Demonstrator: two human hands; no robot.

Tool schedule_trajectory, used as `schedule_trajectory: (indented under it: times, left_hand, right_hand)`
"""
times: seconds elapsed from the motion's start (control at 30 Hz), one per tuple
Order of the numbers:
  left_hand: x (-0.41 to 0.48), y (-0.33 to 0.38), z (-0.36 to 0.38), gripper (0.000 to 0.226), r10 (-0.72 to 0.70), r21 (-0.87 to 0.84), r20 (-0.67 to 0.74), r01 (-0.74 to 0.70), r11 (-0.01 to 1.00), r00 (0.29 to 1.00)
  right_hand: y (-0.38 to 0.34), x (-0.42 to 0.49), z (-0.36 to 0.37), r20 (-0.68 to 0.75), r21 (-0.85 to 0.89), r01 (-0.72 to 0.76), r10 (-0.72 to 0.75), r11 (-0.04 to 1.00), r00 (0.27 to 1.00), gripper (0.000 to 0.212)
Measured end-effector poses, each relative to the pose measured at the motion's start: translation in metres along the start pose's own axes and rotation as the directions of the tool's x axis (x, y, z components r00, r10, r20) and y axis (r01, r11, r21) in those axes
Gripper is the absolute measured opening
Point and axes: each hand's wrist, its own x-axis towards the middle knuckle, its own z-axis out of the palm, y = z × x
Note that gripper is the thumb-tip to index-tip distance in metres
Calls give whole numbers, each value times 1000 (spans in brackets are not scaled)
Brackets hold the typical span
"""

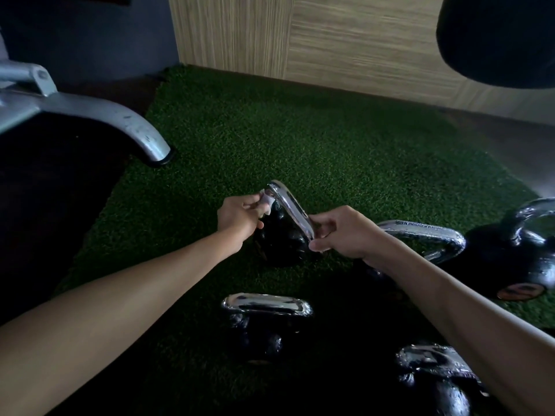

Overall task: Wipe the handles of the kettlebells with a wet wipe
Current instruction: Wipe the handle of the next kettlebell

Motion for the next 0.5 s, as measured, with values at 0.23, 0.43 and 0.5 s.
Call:
schedule_trajectory:
  times: [0.23,0.43,0.5]
  left_hand:
    - [-2,21,-1,5,-101,-109,3,101,989,995]
    - [-4,41,3,25,-29,-117,-24,26,993,999]
    - [0,45,4,30,-43,-124,-52,37,992,998]
  right_hand:
    - [10,7,4,-70,150,-2,13,989,997,30]
    - [4,13,2,-178,230,-37,79,972,981,39]
    - [-1,16,2,-190,226,-31,75,974,979,44]
